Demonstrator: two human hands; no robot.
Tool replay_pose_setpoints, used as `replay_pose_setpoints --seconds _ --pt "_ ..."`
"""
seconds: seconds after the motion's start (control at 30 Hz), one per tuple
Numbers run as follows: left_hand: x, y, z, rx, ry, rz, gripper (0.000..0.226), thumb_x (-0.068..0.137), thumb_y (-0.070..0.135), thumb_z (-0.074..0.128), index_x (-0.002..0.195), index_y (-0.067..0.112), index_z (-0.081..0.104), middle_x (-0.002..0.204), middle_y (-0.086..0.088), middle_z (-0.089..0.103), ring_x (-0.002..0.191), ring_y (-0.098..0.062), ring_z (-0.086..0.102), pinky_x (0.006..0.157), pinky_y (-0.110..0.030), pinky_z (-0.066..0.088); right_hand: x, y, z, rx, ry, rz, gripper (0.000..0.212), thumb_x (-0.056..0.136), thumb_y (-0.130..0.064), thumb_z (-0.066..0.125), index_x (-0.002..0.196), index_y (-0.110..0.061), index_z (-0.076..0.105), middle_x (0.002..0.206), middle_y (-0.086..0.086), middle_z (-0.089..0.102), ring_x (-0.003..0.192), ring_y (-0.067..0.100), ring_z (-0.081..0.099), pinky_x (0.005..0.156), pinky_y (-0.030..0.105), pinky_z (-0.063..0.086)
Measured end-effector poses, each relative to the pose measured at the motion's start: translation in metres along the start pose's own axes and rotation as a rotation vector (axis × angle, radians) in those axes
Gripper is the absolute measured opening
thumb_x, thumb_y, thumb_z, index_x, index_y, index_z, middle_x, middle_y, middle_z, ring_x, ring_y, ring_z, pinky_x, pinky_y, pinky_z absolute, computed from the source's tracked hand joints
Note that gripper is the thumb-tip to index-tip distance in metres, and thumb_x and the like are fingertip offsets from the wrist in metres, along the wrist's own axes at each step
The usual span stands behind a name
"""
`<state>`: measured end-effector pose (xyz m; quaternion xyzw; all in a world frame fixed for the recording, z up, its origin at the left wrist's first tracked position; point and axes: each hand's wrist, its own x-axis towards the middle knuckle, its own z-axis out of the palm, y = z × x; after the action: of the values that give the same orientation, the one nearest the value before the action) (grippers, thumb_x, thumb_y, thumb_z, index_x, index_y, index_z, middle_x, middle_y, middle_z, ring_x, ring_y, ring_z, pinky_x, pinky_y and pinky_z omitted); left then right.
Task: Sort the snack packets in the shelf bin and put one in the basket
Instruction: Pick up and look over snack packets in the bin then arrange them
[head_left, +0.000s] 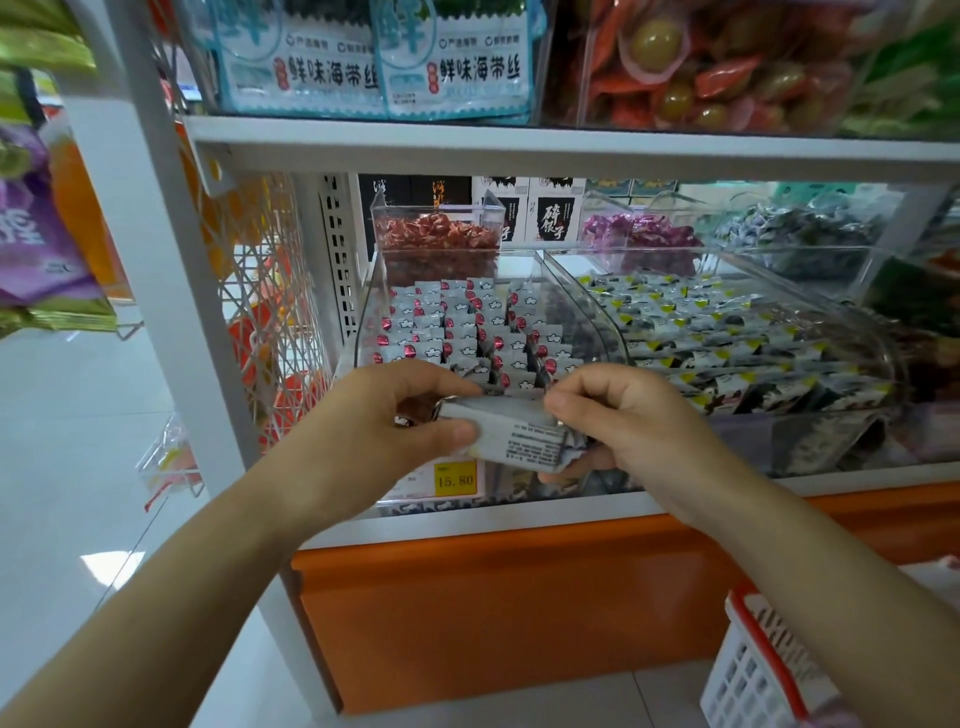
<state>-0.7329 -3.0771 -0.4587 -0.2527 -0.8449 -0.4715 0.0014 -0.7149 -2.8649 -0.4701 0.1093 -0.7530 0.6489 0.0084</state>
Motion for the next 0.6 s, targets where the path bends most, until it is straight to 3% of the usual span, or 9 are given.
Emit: replay_pose_setpoints --seconds 0.07,0.23,0.3,0.4,0.5,0.6 --pt "0.001 0.0 0.002 -0.008 -0.005 0.012 0.017 0.081 0.028 0.063 0.092 0.041 0.062 0.087 0.023 0.067 0.083 0.005 0.062 0.067 -0.009 0.049 0.001 0.001 -0.002 0.005 -0.004 -0.001 0.021 0.091 -0.008 0.054 0.072 -0.006 0.062 0.069 -0.002 0.07 0.069 0.018 0.071 0.05 0.027 0.057" --pt "0.001 -0.001 0.002 -0.094 0.008 -0.013 0.019 0.075 0.041 0.056 0.092 0.038 0.063 0.087 0.017 0.07 0.083 -0.002 0.066 0.076 -0.018 0.054 0.003 0.008 -0.002 0.046 0.034 -0.011 0.019 0.09 -0.014 0.056 0.078 -0.003 0.066 0.073 0.002 0.073 0.069 0.02 0.072 0.049 0.024 0.056" --pt "0.002 -0.003 0.004 -0.117 0.048 -0.022 0.012 0.084 0.032 0.057 0.093 0.034 0.065 0.086 0.011 0.072 0.08 -0.004 0.068 0.07 -0.016 0.055 0.004 0.01 -0.001 0.093 0.061 -0.01 0.023 0.086 -0.026 0.057 0.083 -0.005 0.068 0.079 0.005 0.074 0.072 0.022 0.072 0.053 0.024 0.057" --pt "0.005 -0.007 0.007 -0.152 0.175 -0.05 0.016 0.092 0.02 0.052 0.088 0.028 0.065 0.081 0.005 0.07 0.071 -0.004 0.068 0.057 -0.01 0.05 0.005 0.012 0.003 0.146 0.022 -0.031 0.042 0.072 -0.041 0.065 0.104 -0.015 0.068 0.097 0.006 0.073 0.086 0.023 0.072 0.072 0.031 0.06" --pt "0.007 -0.006 0.012 -0.225 0.235 -0.102 0.016 0.093 0.018 0.05 0.087 0.023 0.064 0.082 0.002 0.069 0.067 -0.008 0.069 0.054 -0.011 0.051 0.004 0.013 0.008 0.001 0.041 -0.089 0.047 0.072 -0.033 0.071 0.117 -0.029 0.059 0.097 -0.004 0.072 0.084 0.017 0.072 0.079 0.026 0.057" --pt "0.008 -0.001 0.016 -0.23 0.283 -0.122 0.017 0.095 0.024 0.047 0.098 0.019 0.063 0.085 0.001 0.067 0.07 -0.009 0.069 0.058 -0.023 0.057 0.007 0.008 0.012 -0.018 0.168 -0.164 0.028 0.085 -0.013 0.063 0.111 -0.021 0.062 0.091 0.0 0.071 0.074 0.012 0.071 0.065 0.02 0.057"
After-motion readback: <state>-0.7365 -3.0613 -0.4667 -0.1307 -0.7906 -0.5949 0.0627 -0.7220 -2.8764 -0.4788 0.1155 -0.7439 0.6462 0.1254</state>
